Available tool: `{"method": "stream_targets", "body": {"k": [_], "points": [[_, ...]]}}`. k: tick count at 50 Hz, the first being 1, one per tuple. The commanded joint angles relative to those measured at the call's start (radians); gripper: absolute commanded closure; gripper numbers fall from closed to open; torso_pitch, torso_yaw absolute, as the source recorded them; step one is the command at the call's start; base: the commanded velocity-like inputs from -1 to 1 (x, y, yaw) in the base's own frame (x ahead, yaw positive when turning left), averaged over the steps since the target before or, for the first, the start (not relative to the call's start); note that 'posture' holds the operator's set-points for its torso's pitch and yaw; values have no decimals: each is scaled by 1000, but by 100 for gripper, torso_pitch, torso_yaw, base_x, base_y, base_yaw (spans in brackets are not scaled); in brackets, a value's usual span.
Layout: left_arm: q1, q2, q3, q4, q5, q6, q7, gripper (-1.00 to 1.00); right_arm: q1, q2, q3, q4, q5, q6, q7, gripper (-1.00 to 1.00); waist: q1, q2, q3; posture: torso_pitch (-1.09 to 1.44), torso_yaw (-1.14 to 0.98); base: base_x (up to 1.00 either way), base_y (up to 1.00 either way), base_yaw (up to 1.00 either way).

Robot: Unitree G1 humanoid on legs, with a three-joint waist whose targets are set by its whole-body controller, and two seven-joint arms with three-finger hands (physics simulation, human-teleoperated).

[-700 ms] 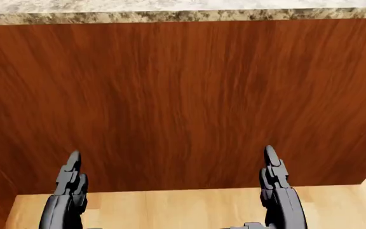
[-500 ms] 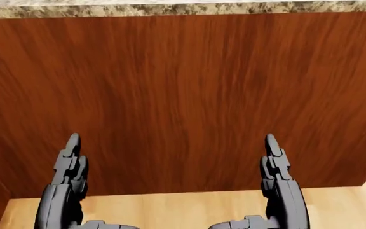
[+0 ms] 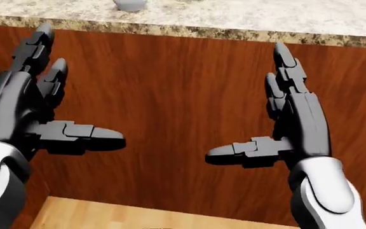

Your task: Stack the bowls from largest to smallest.

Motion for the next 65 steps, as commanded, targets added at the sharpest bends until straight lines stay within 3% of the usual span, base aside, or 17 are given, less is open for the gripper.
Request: {"method": "stream_targets", "body": {"k": [1,9,12,15,18,27,29,33,35,39,46,50,56,59,60,61,65], "points": [[-47,19,3,-27,-27,12,8,-100,-37,-10,-9,-34,10,-3,-1,-100,0,2,-13,0,0,0,0,100],[-175,51,20,-20,-89,113,39,-100,-93,-17,-9,-127,33,75,-7,-100,24,9,-7,0,0,1,2,69],[-231,58,38,-46,-122,170,80,-100,-104,-16,-14,-208,47,123,-30,-100,25,38,23,0,0,35,0,0],[-235,76,38,-49,-144,180,91,-100,-113,-22,-8,-220,46,133,-37,-100,10,18,49,0,0,60,0,0],[-246,90,40,-58,-159,198,102,-100,-129,-29,-13,-224,49,146,-38,-100,-10,-25,35,0,0,61,0,0],[-295,139,78,-98,-212,264,110,-100,-175,-32,8,-239,26,198,-44,-100,-39,-4,22,0,0,56,5,0],[-296,147,85,-100,-222,268,114,-100,-171,-29,12,-236,20,189,-39,-100,-9,-20,-8,0,0,12,20,33],[-312,164,99,-101,-245,285,122,-100,-182,-25,16,-246,9,208,-37,-100,-15,87,-29,0,0,12,0,77],[-316,170,98,-91,-251,277,125,-100,-185,-24,10,-231,8,195,-34,-100,-17,76,12,0,0,12,0,77],[-328,178,91,-81,-262,277,134,-100,-204,-33,2,-222,4,213,-37,-100,-22,55,-2,0,0,12,9,53],[-397,201,112,-81,-303,333,152,-100,-236,-35,-17,-247,33,250,-47,-100,-29,-46,-5,0,0,14,26,0],[-404,210,113,-84,-320,341,162,-100,-237,-45,-17,-249,39,249,-49,-100,-22,-61,-8,0,0,17,21,15],[-396,220,104,-73,-326,322,165,-100,-249,-52,-27,-246,58,253,-54,-100,-46,9,7,0,0,17,0,79],[-407,223,99,-61,-327,322,166,-100,-253,-68,-23,-245,58,270,-45,-100,-61,98,-43,0,0,27,0,13],[-412,221,100,-63,-329,328,168,-100,-258,-69,-29,-254,62,276,-44,-100,-56,62,0,0,0,59,0,0],[-415,221,100,-65,-332,336,170,-100,-263,-70,-30,-255,64,276,-43,-100,-60,76,26,0,0,58,0,0],[-406,221,109,-78,-338,343,174,-100,-259,-65,-26,-262,67,269,-44,-100,-42,58,16,0,0,58,0,0]]}}
